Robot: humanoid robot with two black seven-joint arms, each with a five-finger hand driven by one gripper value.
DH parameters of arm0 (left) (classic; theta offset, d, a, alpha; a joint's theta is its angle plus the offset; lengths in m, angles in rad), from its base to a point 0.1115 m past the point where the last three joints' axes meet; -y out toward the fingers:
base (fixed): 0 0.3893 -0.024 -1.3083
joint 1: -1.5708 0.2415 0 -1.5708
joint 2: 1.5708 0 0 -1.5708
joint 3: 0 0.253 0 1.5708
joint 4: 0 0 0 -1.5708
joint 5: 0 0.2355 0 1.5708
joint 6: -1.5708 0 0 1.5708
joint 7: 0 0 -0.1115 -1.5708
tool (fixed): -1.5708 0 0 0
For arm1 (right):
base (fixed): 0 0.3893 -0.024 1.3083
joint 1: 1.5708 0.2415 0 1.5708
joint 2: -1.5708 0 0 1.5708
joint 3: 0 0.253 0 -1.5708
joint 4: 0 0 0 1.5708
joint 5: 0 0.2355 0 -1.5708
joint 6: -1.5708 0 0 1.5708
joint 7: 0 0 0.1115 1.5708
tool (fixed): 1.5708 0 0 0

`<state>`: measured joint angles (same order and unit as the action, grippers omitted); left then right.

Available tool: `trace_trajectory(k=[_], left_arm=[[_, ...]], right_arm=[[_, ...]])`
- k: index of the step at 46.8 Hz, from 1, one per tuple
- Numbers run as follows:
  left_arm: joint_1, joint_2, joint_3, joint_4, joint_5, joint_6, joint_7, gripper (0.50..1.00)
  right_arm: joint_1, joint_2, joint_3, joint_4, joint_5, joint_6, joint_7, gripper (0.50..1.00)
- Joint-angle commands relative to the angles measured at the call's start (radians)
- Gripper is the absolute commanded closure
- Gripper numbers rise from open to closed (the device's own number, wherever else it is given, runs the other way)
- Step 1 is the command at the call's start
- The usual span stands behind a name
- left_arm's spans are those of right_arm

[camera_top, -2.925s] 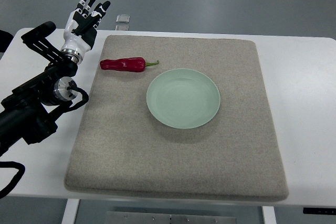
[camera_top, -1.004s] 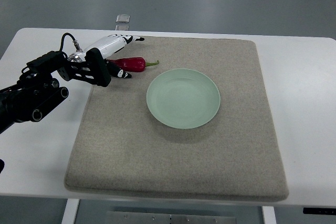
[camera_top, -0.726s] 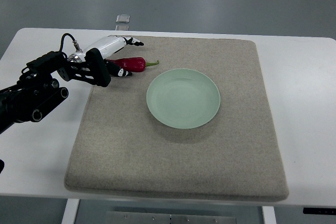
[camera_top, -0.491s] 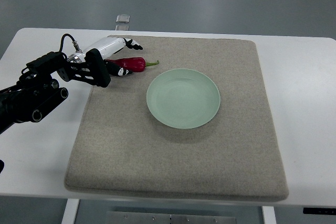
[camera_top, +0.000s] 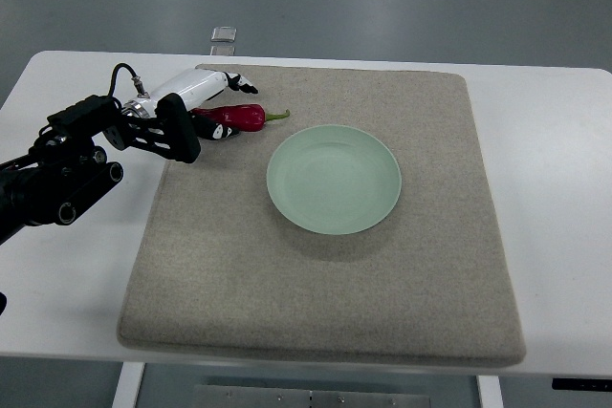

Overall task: Place red pepper on plate with left hand
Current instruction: 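Close the left hand fingers around the red chili pepper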

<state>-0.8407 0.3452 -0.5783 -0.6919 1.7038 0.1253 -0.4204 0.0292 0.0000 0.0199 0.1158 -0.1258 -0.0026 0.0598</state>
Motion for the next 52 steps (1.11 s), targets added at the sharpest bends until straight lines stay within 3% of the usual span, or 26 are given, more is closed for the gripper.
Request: trace_trajectory(k=[1,4,16,52], left_arm=[[-0.001,0.000,0.000,0.000,0.002,0.001,0.000,0.731],[0.000,0.000,0.006,0.002,0.008,0.002,0.000,0.750],[-0.004,0.011,0.049,0.002,0.013,0.039,0.000,0.750],[-0.003,0.011,0.055,0.002,0.013,0.042,0.000,0.789]], right_arm=[[0.000,0.000,0.000,-0.001,0.000,0.000,0.000,0.572],[0.000,0.000,0.000,0.001,0.000,0.001,0.000,0.572],[0.000,0.000,0.000,-0.001,0.000,0.000,0.000,0.572],[0.000,0.000,0.000,0.001,0.000,0.001,0.000,0.572]])
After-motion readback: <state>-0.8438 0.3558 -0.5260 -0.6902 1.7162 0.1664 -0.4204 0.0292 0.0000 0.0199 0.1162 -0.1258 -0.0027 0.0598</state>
